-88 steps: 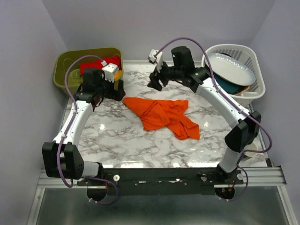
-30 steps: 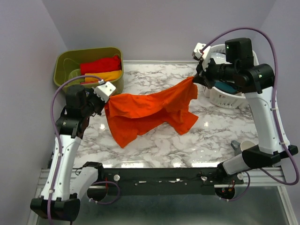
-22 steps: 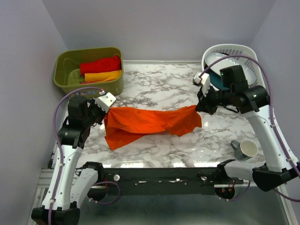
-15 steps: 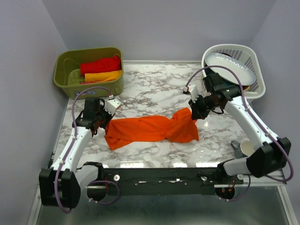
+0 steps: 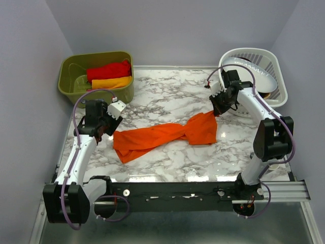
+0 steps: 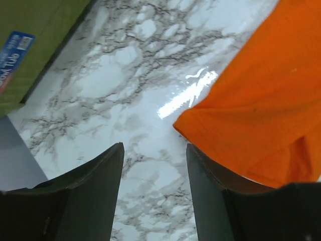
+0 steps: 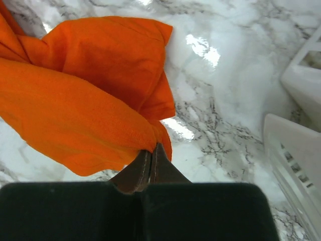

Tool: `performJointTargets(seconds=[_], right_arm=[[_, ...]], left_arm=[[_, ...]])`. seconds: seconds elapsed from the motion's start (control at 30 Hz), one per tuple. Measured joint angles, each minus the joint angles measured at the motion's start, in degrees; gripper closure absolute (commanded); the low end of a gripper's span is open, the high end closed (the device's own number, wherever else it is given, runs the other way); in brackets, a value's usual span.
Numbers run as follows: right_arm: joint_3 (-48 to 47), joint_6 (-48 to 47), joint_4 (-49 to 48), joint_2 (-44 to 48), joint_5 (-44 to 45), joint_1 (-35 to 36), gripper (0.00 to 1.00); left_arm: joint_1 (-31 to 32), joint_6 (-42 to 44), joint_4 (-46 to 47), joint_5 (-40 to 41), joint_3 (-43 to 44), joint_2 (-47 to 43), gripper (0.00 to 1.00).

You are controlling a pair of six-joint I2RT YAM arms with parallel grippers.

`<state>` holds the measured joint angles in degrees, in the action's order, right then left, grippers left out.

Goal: Roll the t-shirts
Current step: Flatten out the T-shirt at the center of the board.

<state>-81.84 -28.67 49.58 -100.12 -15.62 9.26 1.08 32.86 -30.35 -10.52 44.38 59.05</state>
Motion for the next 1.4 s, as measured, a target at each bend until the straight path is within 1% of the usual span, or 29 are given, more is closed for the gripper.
performJointTargets(seconds=[0.1, 0.13, 0.23, 0.33, 0.4, 0.5, 0.67, 0.77, 0.87, 0.9, 0.97, 1.03, 1.13, 1.27, 1.4], right_arm=[[-0.22, 0.74, -1.16, 0.00, 1.53, 0.00, 0.99], [-0.15, 0.98, -1.31, 0.00, 1.92, 0.00, 0.84], [-0.15, 1.29, -1.40, 0.00, 2.12, 0.04, 0.51], [0.09, 0.83, -1.18, 0.35, 2.10, 0.04, 0.46], [1.31, -0.76, -1.07, 1.79, 2.03, 0.02, 0.46], [6.54, -5.92, -1.55, 7.34, 1.81, 0.02, 0.46], [21.79, -20.48, -2.86, 23.89, 0.83, 0.02, 0.48], [28.52, -28.98, -2.19, 28.30, 0.74, 0.07, 0.49], [33.03, -34.71, -1.84, 28.22, 0.68, 0.07, 0.50], [34.47, -38.62, -1.90, 27.93, -0.13, 0.07, 0.50], [34.49, -39.93, -2.12, 27.69, -0.55, 0.07, 0.53], [34.07, -42.10, -3.06, 25.79, -1.79, 0.07, 0.56], [32.02, -44.30, -3.32, 20.70, -3.21, 0.07, 0.57], [28.22, -46.62, -2.45, 14.58, -5.07, 0.07, 0.57], [27.52, -48.76, -2.21, 11.89, -6.03, 0.07, 0.55]], left_arm=[[0.00, 1.16, -2.71, -2.56, -2.10, -2.43, 0.35], [0.00, 1.25, -3.63, -3.19, -3.34, -2.54, 0.35], [0.00, 0.85, -5.75, -4.07, -6.69, -1.79, 0.31], [0.00, -0.09, -8.00, -5.35, -7.30, -0.02, 0.31], [0.00, -0.66, -8.63, -5.75, -7.30, 0.63, 0.31], [0.00, -1.07, -8.68, -5.77, -7.30, 0.55, 0.31], [0.00, -2.38, -7.80, -5.81, -7.30, 0.48, 0.31], [0.00, -3.34, -6.82, -5.84, -7.30, 0.66, 0.31], [0.00, -3.98, -6.05, -5.84, -7.30, 0.63, 0.32], [0.00, -4.07, -6.03, -5.84, -7.30, 0.63, 0.32], [0.00, -4.02, -6.05, -5.81, -7.30, 0.63, 0.32], [0.00, -3.91, -6.19, -5.79, -7.30, 0.61, 0.32], [-0.13, -3.61, -6.27, -5.70, -7.30, 0.59, 0.32], [-0.33, -3.28, -6.88, -5.46, -7.30, 0.57, 0.32], [-1.95, -2.62, -7.89, -5.09, -7.30, 0.57, 0.32]])
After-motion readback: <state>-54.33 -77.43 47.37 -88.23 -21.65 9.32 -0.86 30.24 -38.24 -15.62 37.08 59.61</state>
